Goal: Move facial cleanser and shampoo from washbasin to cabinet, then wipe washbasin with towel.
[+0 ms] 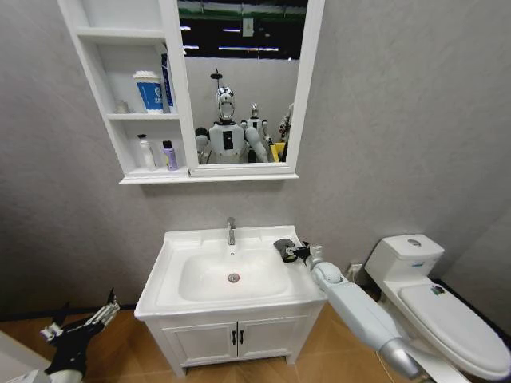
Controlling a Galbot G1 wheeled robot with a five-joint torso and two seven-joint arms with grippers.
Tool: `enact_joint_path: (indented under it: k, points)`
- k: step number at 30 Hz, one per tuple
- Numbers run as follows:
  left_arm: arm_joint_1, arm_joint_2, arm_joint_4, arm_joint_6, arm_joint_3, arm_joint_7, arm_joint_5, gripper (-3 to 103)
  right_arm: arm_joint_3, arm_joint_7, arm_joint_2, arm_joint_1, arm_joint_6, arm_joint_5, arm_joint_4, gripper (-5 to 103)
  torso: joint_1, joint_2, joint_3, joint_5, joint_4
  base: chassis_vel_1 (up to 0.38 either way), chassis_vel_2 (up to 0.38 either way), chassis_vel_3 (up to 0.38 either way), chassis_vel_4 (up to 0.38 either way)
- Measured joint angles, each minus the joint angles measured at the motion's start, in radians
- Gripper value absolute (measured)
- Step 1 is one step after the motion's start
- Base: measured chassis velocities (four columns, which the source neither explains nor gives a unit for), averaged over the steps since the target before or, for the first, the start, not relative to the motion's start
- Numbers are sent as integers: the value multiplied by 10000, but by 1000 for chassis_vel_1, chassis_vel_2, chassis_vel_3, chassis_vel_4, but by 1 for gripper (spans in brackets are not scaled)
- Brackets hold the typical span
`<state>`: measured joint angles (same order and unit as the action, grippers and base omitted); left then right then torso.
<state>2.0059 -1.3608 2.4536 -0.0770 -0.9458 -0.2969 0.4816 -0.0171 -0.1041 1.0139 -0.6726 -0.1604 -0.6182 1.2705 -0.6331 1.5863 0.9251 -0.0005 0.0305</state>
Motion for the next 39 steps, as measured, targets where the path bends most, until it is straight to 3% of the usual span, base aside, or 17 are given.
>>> enact_joint_path:
  k: [8,10,11,15,18,19,22,25,27,32,39]
  points:
    - [-41,40,105,26,159,25,-63,97,-891,-733,-701,-1809,-339,-276,2538,100,-1,0,-1,3,0,0,0,0,0]
    - [-92,89,172,34,269,40,-96,97,-1845,-1027,-1038,-3192,-350,-298,4355,100,0,0,-2,-2,-1,0,0,0,0]
    - [-92,89,172,34,269,40,-96,97,-1845,-1027,-1038,-3192,-350,-298,4355,100,0,0,-2,-2,-1,0,0,0,0]
    - [-168,249,206,67,473,78,-205,97,-3559,-1376,-1162,-5703,-250,-149,6487,100,1,1,-1,-1,0,0,0,0,0]
    - [-290,423,207,84,739,121,-311,97,-5136,-1402,-641,-8154,-44,541,8136,100,1,2,-3,0,2,0,0,0,0]
    - [-290,423,207,84,739,121,-311,97,-5136,-1402,-641,-8154,-44,541,8136,100,1,2,-3,0,2,0,0,0,0]
    - [-426,540,208,107,1064,166,-424,97,-6284,-1215,430,-10668,509,1390,9472,100,2,2,-2,-3,2,0,0,0,0]
    - [-464,586,207,115,1156,175,-465,97,-6501,-1146,828,-11292,735,1689,9810,100,2,2,-3,-4,4,0,0,0,0]
    - [-529,621,227,137,1360,207,-572,97,-6671,-999,1684,-12549,1329,2430,10508,100,3,2,-3,-5,3,0,0,0,0]
    - [-574,442,317,216,1443,238,-658,97,-6445,-985,2439,-13507,1772,3311,11271,100,2,2,-1,-4,0,0,0,0,0]
    - [-689,460,299,232,1537,250,-661,97,-6218,-981,2830,-14065,2047,4155,11570,100,1,1,0,-4,0,0,0,0,0]
